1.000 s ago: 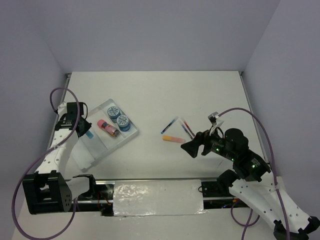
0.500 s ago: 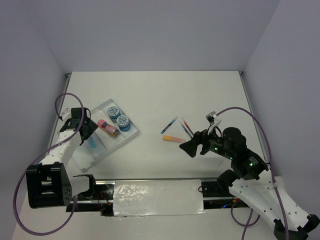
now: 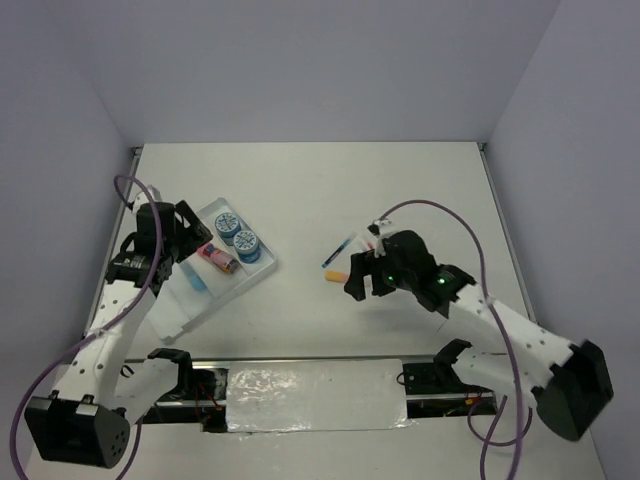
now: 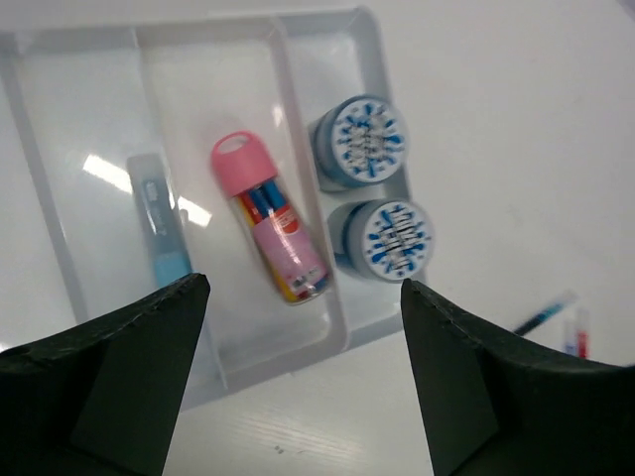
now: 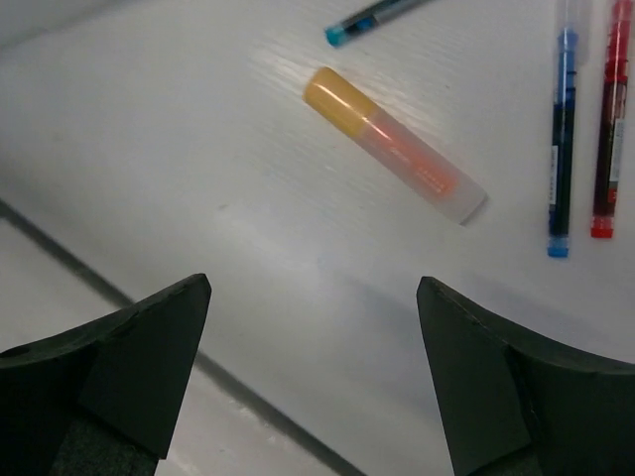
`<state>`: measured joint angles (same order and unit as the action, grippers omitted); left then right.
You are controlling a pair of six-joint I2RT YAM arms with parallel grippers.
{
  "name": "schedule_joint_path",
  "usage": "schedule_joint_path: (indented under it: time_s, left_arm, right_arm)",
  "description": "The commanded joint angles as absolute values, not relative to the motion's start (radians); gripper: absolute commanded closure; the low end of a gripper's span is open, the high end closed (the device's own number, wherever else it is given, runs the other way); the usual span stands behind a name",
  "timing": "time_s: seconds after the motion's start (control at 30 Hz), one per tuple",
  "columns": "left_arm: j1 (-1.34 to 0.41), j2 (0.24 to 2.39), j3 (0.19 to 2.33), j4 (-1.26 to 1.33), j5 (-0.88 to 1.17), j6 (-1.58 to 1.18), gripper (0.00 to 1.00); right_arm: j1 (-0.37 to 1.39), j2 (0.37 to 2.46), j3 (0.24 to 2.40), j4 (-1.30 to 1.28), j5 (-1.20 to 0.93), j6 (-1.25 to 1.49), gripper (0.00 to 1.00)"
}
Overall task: Sort the stationery into containers
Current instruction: Pick up the pen from the center of the board.
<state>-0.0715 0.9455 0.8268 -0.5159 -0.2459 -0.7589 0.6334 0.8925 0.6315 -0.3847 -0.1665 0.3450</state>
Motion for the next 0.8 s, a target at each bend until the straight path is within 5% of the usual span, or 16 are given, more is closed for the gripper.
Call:
schedule_joint_path:
  time_s: [0.0,0.33,0.7,0.77]
  left_arm:
    - [-0.091,0.894,0.964,-0.625,-0.187,-0.628,0.09]
    - [-0.094,0.819,0.973,-0.687,0.023,-0.384,0.07]
    - [-0.094,0.723,0.899,-0.626,0.094,-0.370,0.03]
    - [-0.094,0.719,0.897,-0.624,0.089,-0.373,0.02]
  right_arm:
    - [0.692,1.064,0.727,-0.408,0.041,0.253,0.08]
    - [0.815,1.428,0.843,-0.322,0.094,-0.170,0.06]
    - [0.773,1.715,1.025,-0.391,0.043,-0.252,0.11]
    - [0.773,1.736,1.032,-0.417,0.032,-0.249,0.18]
